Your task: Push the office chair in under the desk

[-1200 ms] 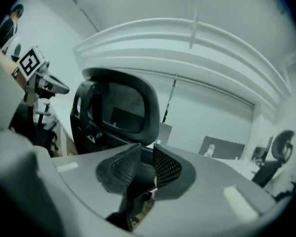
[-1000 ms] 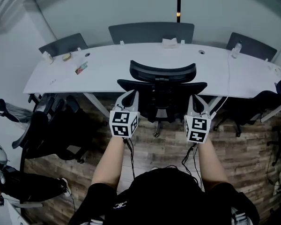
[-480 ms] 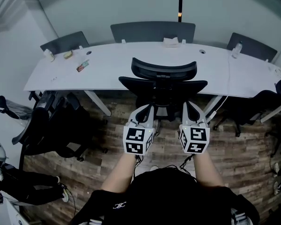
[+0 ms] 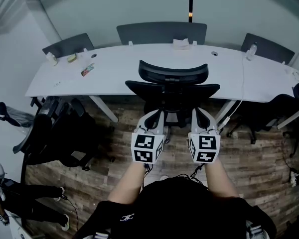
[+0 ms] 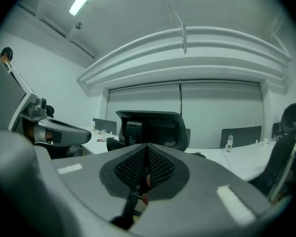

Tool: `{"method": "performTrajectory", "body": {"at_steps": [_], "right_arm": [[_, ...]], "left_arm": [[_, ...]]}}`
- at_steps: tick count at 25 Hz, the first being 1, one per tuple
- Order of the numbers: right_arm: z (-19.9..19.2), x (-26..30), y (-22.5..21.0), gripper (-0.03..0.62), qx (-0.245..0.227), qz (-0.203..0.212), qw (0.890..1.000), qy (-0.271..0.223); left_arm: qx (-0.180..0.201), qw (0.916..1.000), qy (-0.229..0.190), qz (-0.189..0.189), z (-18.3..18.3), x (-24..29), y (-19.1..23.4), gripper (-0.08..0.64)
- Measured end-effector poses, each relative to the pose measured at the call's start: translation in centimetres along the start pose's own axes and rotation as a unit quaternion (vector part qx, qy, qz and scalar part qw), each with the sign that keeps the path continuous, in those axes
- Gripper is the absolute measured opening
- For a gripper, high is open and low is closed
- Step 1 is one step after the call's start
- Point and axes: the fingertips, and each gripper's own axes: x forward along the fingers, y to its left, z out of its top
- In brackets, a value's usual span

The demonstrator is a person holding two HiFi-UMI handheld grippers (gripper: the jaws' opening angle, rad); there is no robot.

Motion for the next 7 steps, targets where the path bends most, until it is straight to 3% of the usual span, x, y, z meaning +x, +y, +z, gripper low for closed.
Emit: {"method": "performTrajectory", "body": {"at_steps": [7], "right_arm": [[-0.36,0.11,0.44,0.006,-0.006,0.008,1.000,0.005]], "left_arm": [[0.002,0.9999,0.010,0.002,-0.47,0.00,-0.08,0.008]]}}
